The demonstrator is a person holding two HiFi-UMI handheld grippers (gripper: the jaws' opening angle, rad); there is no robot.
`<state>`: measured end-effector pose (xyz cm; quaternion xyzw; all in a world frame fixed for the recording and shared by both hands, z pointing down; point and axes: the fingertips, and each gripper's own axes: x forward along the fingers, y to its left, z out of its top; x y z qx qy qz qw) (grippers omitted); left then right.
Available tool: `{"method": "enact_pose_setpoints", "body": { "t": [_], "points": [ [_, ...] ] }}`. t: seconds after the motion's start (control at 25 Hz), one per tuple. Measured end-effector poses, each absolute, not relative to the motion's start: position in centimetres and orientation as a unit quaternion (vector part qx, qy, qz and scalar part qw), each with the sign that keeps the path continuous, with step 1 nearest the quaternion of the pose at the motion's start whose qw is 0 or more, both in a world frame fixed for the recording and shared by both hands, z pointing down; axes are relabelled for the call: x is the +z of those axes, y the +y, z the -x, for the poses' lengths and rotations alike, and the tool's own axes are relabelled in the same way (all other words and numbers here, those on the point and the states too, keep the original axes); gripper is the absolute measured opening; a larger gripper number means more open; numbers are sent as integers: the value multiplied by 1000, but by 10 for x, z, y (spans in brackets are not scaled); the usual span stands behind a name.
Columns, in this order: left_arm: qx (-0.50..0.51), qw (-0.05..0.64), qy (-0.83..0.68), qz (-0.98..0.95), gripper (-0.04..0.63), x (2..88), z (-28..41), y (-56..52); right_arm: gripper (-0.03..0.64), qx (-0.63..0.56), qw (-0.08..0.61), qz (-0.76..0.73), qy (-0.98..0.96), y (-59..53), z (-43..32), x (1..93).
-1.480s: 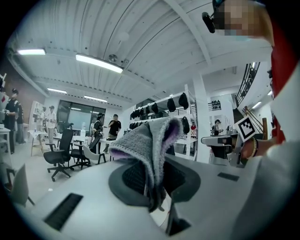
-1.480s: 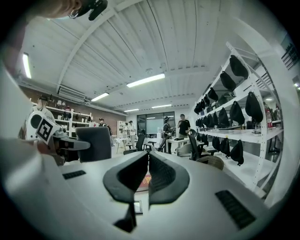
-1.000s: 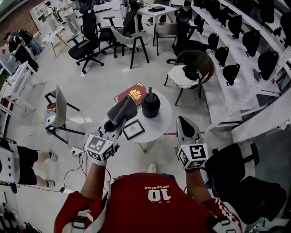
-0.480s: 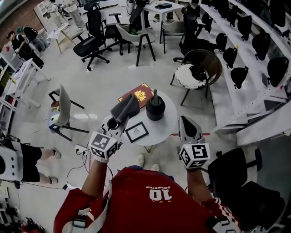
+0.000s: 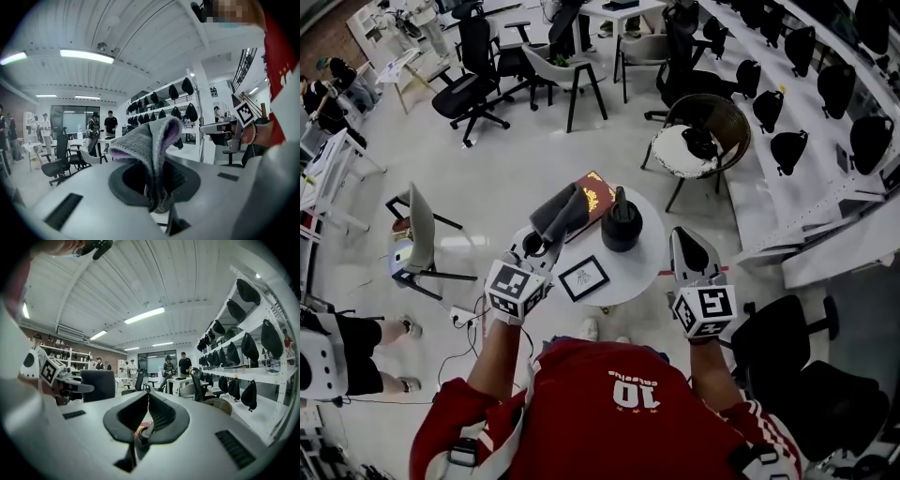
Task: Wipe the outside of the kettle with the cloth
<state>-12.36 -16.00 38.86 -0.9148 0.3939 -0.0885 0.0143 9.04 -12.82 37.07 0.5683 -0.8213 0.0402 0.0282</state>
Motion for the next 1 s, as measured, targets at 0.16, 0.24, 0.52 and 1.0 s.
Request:
{"method": "enact_pose_setpoints", "body": {
  "t": [0.16, 0.24, 0.52, 1.0],
  "points": [
    [-93, 14, 383, 919, 46, 397, 127, -176, 20, 43, 28, -571, -819, -138, -79, 371],
    [-96, 15, 380, 920, 46, 402, 132, -184, 20, 43, 29, -571, -820, -143, -72, 372],
    [-110, 21, 354, 929, 46, 427, 136, -216, 20, 45, 36, -585, -809, -158, -58, 381],
    [-173, 23, 274, 946, 46, 510, 124, -271, 20, 57, 57, -635, -768, -162, -58, 400]
  ]
}}
